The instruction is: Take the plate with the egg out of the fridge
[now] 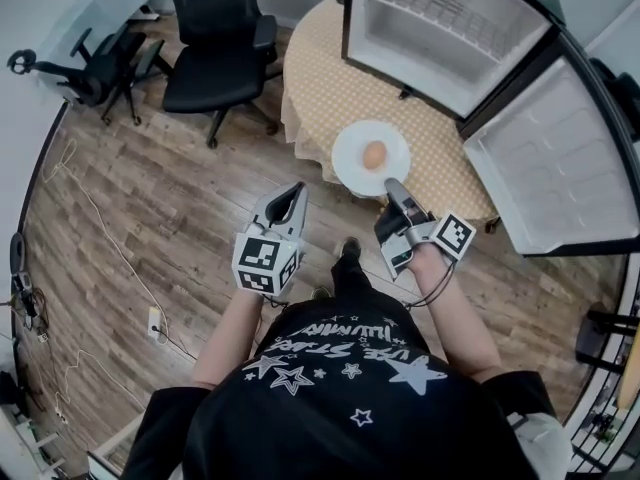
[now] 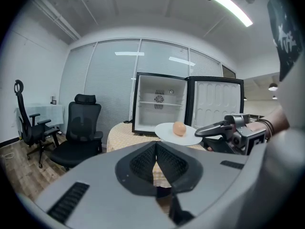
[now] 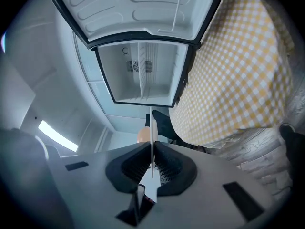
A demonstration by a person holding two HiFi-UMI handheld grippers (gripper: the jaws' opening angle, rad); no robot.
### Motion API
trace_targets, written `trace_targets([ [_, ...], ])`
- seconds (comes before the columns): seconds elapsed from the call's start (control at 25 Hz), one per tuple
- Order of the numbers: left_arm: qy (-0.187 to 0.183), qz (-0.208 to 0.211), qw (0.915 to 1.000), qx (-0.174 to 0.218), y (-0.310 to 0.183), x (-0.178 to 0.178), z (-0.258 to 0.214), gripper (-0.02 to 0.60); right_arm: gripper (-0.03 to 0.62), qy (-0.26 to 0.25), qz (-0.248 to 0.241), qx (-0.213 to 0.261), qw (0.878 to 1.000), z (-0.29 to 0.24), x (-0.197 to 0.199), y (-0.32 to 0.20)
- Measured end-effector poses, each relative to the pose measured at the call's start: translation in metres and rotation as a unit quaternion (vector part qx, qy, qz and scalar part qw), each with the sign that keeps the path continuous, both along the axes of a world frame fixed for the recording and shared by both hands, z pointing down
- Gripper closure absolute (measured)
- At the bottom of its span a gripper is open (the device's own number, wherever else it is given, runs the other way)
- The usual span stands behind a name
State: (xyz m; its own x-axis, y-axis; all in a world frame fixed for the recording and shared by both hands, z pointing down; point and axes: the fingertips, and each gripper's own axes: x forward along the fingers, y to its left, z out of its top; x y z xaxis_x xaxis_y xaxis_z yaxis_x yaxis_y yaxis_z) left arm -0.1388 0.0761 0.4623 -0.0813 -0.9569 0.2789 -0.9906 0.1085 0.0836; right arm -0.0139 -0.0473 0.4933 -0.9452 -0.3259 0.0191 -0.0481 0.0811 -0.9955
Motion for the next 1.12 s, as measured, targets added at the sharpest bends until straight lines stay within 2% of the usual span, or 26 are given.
trace_targets([
  [0.24,-0.003,0.006,0.9998,0.016,0.029,0.015,-0.011,0.575,0.556,0.000,0.005,0.009,1.000,-0.010,0.019,0.031],
  [0.48,-0.001,0.024,0.9992,0.033,0.069,0.051,-0.010,0.575,0.556,0.000,0.023,0.021,1.000,-0.013,0.062,0.078],
  [0.8,0.009,0.047,0.9985,0.027,0.074,0.059,-0.007,0.575,0.556,0.014,0.036,0.023,0.999,-0.019,0.074,0.089],
  [1.12,0.012,0.024,0.9992,0.031,0.083,0.056,-0.011,0.575,0.556,0.003,0.016,0.029,0.999,-0.029,0.067,0.096],
])
